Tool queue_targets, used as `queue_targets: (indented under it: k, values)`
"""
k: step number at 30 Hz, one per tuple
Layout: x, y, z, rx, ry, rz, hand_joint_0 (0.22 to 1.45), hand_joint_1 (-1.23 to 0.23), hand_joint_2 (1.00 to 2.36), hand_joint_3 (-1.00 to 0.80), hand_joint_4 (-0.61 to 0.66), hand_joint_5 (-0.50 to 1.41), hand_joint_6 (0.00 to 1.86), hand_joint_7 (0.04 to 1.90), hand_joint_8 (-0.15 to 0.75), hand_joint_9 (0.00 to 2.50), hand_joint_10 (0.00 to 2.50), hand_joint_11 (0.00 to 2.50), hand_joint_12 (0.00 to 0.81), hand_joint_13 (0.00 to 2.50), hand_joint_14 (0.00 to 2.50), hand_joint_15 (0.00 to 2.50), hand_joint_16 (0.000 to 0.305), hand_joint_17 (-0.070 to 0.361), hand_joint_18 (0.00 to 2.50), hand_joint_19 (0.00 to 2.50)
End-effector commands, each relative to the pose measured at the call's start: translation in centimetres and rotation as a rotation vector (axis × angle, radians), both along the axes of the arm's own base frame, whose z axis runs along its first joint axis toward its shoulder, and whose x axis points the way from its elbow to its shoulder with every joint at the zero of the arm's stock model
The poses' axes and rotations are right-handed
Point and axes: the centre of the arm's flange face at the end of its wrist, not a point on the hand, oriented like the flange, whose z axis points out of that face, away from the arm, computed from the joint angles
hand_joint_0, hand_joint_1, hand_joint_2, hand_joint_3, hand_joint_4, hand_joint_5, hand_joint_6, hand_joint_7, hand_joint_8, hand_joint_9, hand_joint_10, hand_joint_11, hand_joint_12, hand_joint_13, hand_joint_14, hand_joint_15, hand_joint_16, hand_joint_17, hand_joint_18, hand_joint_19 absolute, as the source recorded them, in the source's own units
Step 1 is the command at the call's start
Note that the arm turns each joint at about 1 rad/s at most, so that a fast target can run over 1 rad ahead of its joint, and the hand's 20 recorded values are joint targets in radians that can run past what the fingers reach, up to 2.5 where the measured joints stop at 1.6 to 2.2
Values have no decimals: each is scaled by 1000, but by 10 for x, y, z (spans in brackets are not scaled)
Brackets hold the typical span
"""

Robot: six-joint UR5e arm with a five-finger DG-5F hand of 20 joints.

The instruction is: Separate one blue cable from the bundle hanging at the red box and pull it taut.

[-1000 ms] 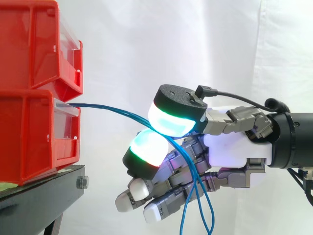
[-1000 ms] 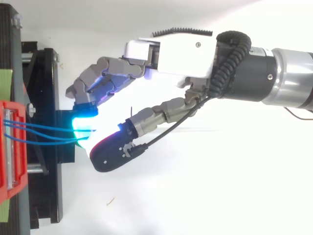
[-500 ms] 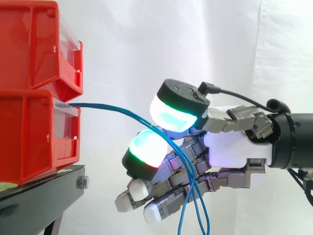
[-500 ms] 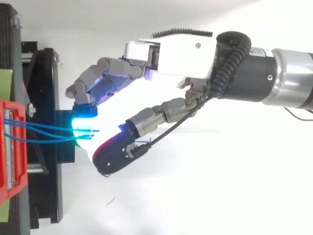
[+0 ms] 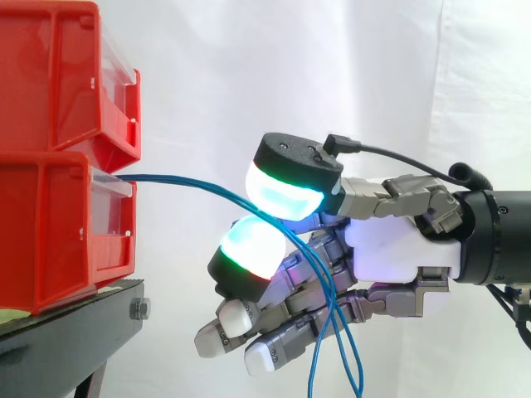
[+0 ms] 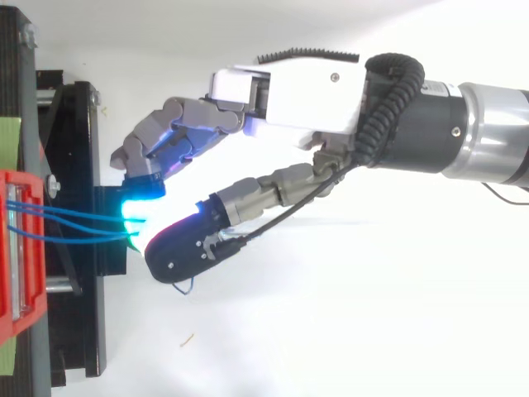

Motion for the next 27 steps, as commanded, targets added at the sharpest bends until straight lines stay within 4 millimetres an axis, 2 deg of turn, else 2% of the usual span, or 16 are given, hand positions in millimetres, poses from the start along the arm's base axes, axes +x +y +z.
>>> queue_targets:
  k: [1, 3, 7, 11, 12, 16, 20, 27]
  values:
    - [0, 1, 0, 1, 1, 0, 692, -804, 1011, -300, 94, -211, 915, 1087, 361, 758, 15, 647, 402, 493, 5, 149, 53, 120, 668, 217]
    - [0, 1, 0, 3, -1, 2, 768, -852, 1008, -372, 82, -221, 929, 1153, 347, 788, 12, 674, 399, 542, 5, 161, 52, 117, 701, 202]
    - [0, 3, 0, 17, 0, 4, 806, -857, 1000, -500, 68, -215, 935, 1058, 346, 811, 14, 681, 401, 569, 6, 171, 52, 117, 712, 209]
    - [0, 3, 0, 23, 0, 4, 828, -882, 1000, -500, 69, -200, 929, 1035, 342, 848, 16, 696, 398, 596, 6, 177, 51, 115, 733, 194]
    - [0, 3, 0, 23, 0, 4, 830, -888, 1000, -500, 75, -194, 931, 1107, 341, 869, 16, 702, 395, 604, 6, 173, 50, 113, 744, 184]
    - [0, 3, 0, 23, 0, 4, 836, -910, 1000, -500, 79, -186, 935, 1102, 332, 913, 13, 724, 378, 635, 6, 169, 47, 107, 768, 178]
    - [1, 5, 0, 23, -5, 5, 808, -928, 1000, -500, 112, -181, 934, 1099, 334, 937, 15, 727, 375, 657, 6, 170, 47, 105, 787, 163]
    - [1, 4, 0, 33, -7, 4, 681, -927, 1000, -500, 111, -165, 920, 1146, 339, 1034, 17, 738, 360, 697, 8, 192, 43, 98, 792, 199]
